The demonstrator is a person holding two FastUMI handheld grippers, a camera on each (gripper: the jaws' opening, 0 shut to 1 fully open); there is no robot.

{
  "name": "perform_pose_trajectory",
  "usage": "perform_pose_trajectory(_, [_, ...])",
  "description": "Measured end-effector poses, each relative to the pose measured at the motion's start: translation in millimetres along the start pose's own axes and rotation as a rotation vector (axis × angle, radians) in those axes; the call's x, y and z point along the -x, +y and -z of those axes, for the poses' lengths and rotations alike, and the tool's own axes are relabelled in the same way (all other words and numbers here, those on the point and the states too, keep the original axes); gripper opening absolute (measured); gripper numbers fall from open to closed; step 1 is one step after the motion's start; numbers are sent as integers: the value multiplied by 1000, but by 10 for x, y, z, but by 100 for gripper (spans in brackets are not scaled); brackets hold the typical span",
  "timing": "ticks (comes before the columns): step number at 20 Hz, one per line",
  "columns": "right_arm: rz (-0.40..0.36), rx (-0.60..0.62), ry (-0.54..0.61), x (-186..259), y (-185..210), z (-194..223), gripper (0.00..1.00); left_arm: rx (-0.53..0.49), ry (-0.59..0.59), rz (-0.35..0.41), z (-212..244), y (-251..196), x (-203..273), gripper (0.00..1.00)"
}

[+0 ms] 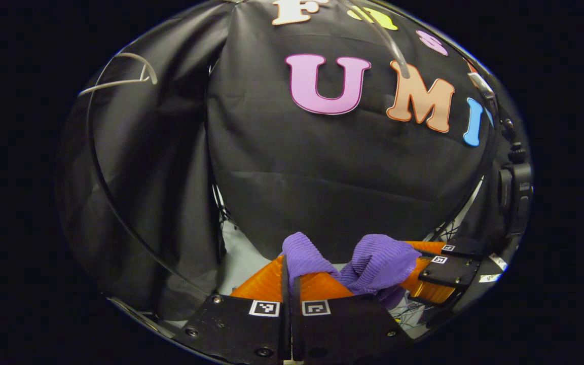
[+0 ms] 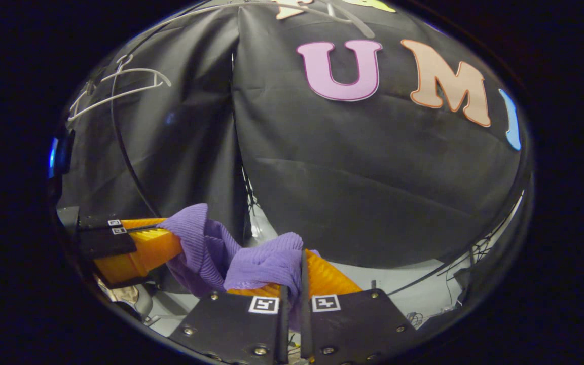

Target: Grasp the clothes on the hanger with both hands and then place them into the laundry hamper below.

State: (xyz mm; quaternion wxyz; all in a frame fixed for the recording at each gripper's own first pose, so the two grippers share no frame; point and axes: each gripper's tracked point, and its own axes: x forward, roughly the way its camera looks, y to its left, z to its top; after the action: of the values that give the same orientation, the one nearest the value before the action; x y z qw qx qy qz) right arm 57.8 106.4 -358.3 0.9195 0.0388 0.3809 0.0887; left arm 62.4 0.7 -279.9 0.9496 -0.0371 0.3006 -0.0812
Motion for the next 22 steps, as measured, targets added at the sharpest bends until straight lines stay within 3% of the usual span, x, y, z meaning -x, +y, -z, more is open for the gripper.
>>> perform_pose_trajectory(13, [-17,0,132,-36,59,275,13,36,112,-4,297,30,-110,6])
perform_pose_trajectory(15, [-23,-3,145,-26,80,306,14,48,130,-7,344,35,-116,19])
perform_pose_trajectory(16, [-26,-6,144,-24,87,292,13,55,138,-8,357,45,-129,12])
perform_pose_trajectory(22, [-40,-14,110,-34,112,182,13,66,136,-23,343,107,-116,12])
